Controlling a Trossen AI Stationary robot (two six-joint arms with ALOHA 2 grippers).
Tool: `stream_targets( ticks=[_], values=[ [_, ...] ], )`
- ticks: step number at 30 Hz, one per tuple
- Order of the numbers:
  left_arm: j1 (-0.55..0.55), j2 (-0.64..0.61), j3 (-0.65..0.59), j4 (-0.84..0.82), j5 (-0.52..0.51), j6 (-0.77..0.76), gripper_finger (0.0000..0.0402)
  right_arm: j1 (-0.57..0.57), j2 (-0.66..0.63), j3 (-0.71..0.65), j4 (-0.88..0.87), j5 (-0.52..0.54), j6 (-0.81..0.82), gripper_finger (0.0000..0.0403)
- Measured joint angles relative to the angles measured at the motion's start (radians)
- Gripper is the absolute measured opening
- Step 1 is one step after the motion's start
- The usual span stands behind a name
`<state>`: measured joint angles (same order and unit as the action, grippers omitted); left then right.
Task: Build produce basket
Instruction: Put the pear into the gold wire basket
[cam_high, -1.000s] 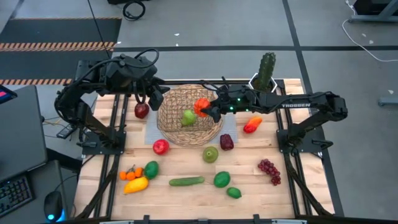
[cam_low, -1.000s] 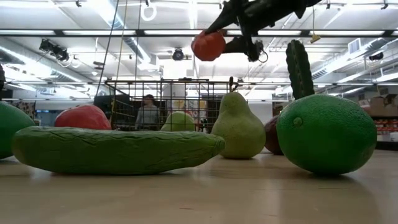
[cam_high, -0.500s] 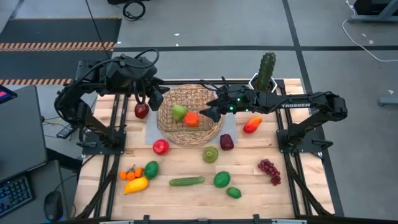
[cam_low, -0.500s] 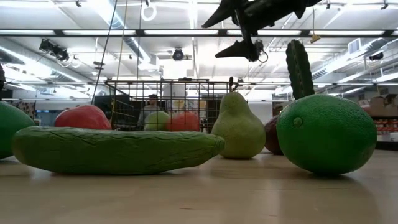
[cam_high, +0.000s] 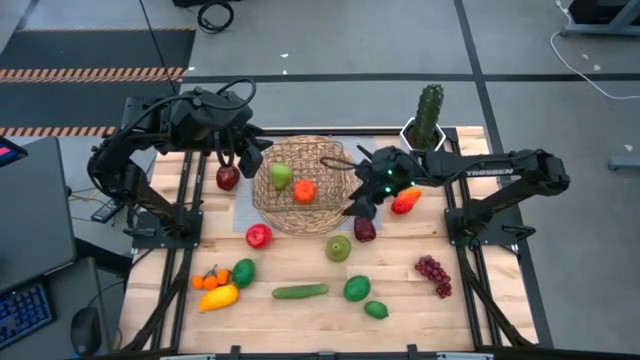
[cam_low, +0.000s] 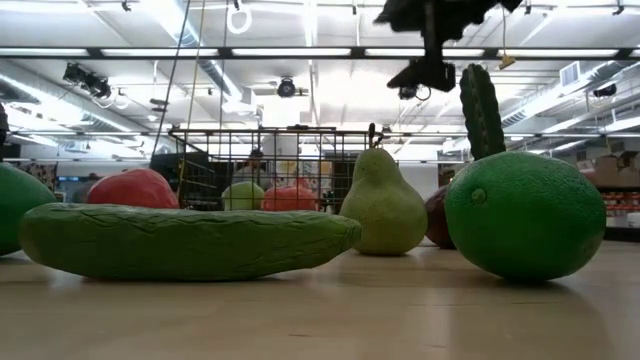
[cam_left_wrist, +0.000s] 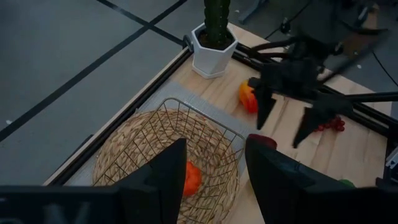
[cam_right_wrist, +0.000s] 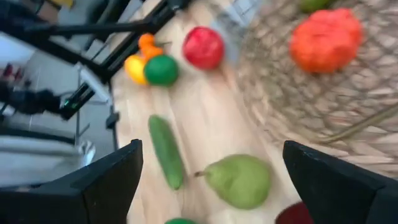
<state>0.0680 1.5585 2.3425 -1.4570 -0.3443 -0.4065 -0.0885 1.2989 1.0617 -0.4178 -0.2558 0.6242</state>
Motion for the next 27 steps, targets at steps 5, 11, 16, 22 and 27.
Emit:
stream_targets(
  ticks=[5, 11, 16, 22, 27],
  values=[
    [0.0, 0.0, 0.0, 0.0, 0.0, -0.001, 0.0172, 0.087, -0.023, 0.0, 0.04, 0.001, -0.084, 0.0383],
    [0.0, 0.0, 0.0, 0.003, 0.0, -0.047, 0.0172, 0.187, 0.029, 0.0, 0.029, 0.098, -0.224, 0.0367],
    [-0.009, 0.008, 0.0, 0.005, 0.0, -0.073, 0.0172, 0.227, 0.092, -0.001, 0.036, 0.104, -0.261, 0.0358],
    [-0.036, 0.015, 0.0, 0.005, 0.0, -0.109, 0.0172, 0.253, 0.126, -0.001, 0.045, 0.106, -0.253, 0.0348],
    [-0.087, 0.025, -0.023, 0.009, 0.0, -0.158, 0.0172, 0.253, 0.124, -0.001, 0.05, 0.108, -0.25, 0.0348]
  ],
)
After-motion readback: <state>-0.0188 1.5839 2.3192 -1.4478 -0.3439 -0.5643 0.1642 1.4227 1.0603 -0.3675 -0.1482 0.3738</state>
